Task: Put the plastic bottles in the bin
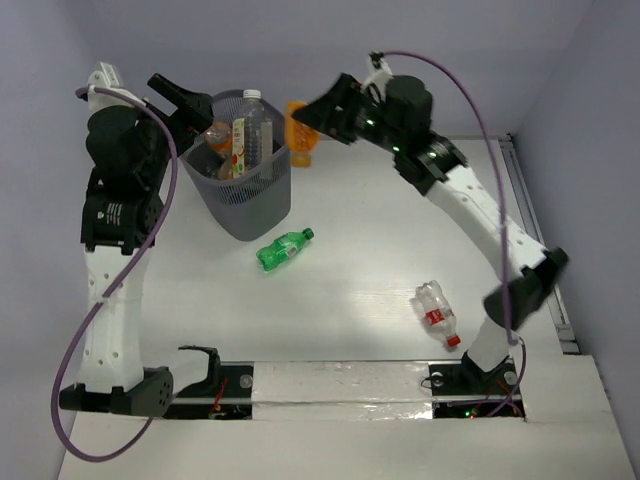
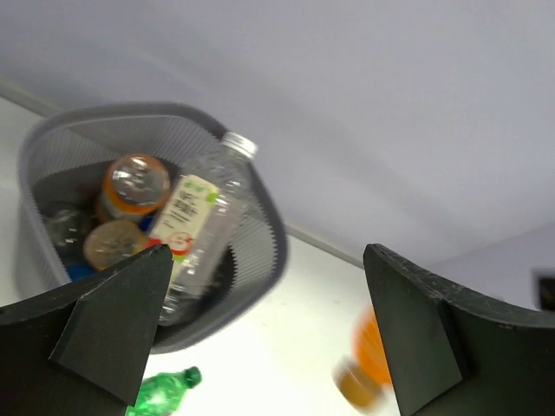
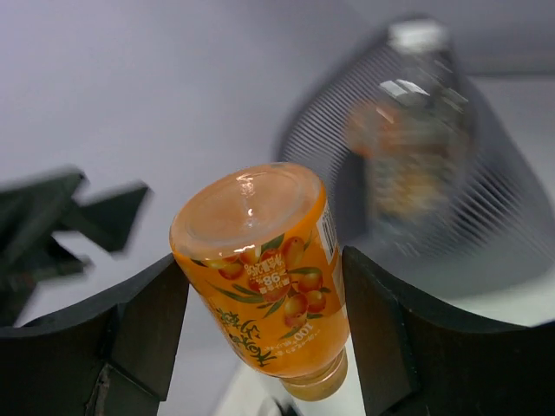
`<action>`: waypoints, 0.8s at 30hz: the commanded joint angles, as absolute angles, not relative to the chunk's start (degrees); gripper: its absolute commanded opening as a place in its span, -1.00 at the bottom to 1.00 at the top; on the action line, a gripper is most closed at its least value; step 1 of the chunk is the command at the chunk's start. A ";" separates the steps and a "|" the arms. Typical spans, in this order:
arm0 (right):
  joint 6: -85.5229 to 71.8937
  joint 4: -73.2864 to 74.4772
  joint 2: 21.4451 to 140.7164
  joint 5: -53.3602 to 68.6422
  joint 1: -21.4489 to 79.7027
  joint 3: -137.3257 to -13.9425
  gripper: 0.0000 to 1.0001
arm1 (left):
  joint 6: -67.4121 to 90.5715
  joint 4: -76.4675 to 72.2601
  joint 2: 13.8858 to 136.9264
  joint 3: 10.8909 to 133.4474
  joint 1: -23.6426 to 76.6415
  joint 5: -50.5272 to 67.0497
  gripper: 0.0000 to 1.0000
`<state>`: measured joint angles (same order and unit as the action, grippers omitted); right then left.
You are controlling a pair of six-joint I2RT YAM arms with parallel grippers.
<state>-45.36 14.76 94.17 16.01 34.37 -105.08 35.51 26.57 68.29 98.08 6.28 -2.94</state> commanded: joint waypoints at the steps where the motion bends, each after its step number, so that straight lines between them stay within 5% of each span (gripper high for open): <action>1: -53.52 8.68 107.98 10.73 40.24 -123.16 0.42 | 40.69 22.59 66.27 97.03 6.15 1.39 0.80; 4: -58.52 17.27 126.82 9.39 42.89 -152.50 0.99 | 38.60 27.14 66.97 100.88 6.15 0.53 0.81; 6: -63.97 17.84 132.43 12.82 42.89 -162.38 0.99 | 37.45 29.52 67.33 103.35 6.15 0.53 0.82; 8: -62.51 16.80 128.70 11.96 42.89 -156.49 0.99 | 36.39 29.53 65.58 102.14 6.15 0.62 0.82; 11: -62.84 3.02 114.15 10.37 42.28 -129.34 0.99 | 35.16 29.44 63.90 98.72 6.85 2.36 0.77; 15: -55.22 4.82 103.56 8.97 40.96 -119.90 0.93 | 31.04 30.94 63.28 95.19 11.94 4.04 0.54; 17: -49.26 7.64 98.03 4.67 40.35 -112.03 0.60 | 29.36 30.85 62.15 92.04 17.12 2.73 0.27; 18: -47.74 7.73 91.56 3.70 40.34 -108.14 0.28 | 27.35 30.07 61.70 90.72 19.31 2.20 0.13; 19: -46.42 7.82 88.10 2.39 39.65 -104.10 -0.32 | 26.55 29.80 61.26 89.05 23.86 1.07 -0.13; 20: -44.32 8.26 84.85 1.76 39.03 -99.89 -0.54 | 25.93 29.79 61.09 85.90 26.26 0.53 -0.30; 22: -42.02 10.88 75.30 0.45 37.01 -87.58 -0.87 | 24.01 29.44 61.35 82.55 31.18 -2.61 -0.63; 24: -38.94 14.66 69.37 -1.56 34.91 -76.71 -0.91 | 23.47 30.49 63.27 78.06 37.77 -5.52 -0.75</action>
